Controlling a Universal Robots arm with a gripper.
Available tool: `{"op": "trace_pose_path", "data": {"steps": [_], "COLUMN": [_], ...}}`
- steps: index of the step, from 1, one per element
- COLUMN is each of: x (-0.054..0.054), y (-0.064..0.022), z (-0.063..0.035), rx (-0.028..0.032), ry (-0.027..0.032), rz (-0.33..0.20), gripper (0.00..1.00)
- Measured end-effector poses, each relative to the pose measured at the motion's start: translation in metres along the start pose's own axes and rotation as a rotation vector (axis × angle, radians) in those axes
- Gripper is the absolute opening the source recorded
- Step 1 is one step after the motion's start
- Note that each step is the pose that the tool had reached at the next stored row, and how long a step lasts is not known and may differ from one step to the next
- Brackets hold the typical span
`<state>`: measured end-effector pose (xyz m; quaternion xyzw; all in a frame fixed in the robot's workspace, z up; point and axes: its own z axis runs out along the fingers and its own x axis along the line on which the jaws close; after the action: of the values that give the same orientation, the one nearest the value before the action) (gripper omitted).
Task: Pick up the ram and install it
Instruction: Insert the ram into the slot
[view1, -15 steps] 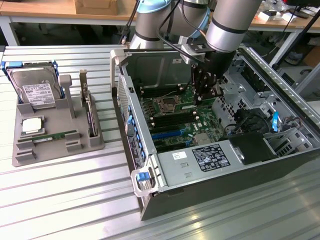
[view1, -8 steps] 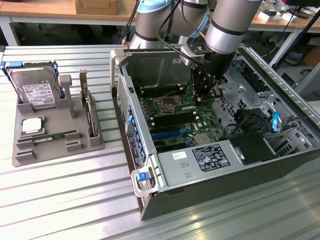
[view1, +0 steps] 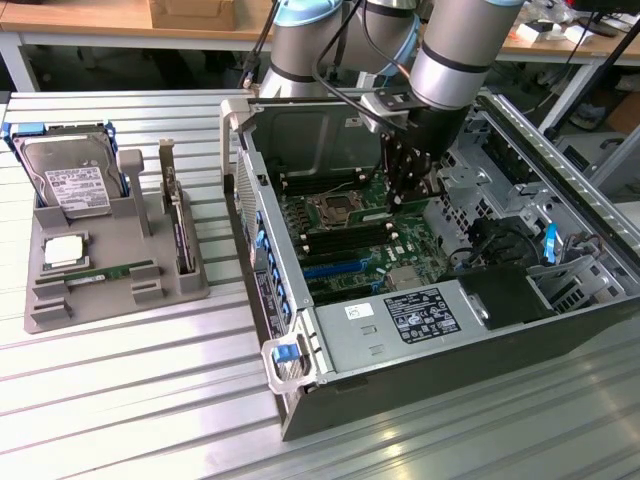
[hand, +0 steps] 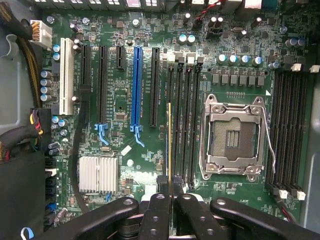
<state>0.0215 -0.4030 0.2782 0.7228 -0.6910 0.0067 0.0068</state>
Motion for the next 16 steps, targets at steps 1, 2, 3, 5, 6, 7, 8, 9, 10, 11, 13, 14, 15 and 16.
{"op": "trace_pose_path", "data": {"steps": [1,2,3,5,6,7,8,9,10,11,13,14,15,16], "x": [0.0000,0.0000,0.0000,0.0000,0.0000,-0.0001,-0.0001,-0.0001,-0.0001,-0.0001,-0.0001,-0.0001,-0.0001,-0.0001], "y": [0.0000,0.0000,0.0000,0.0000,0.0000,0.0000,0.0000,0.0000,0.0000,0.0000,0.0000,0.0000,0.0000,0.0000], "z": [0.0003,0.0004,0.0009,0.0018,0.0022,0.0027,0.0031,0.0035,0.0039,0.0044,0.0051,0.0055,0.0058,0.0062], "rx": [0.0000,0.0000,0.0000,0.0000,0.0000,0.0000,0.0000,0.0000,0.0000,0.0000,0.0000,0.0000,0.0000,0.0000], "ry": [0.0000,-0.0001,0.0000,0.0000,0.0000,0.0000,-0.0001,-0.0001,0.0000,0.0000,0.0000,0.0000,0.0000,0.0000], "rz": [0.000,0.000,0.000,0.000,0.000,0.000,0.000,0.000,0.000,0.000,0.000,0.000,0.000,0.000], "gripper": [0.12,0.12,0.12,0.12,0.12,0.12,0.12,0.12,0.12,0.12,0.12,0.12,0.12,0.12]}}
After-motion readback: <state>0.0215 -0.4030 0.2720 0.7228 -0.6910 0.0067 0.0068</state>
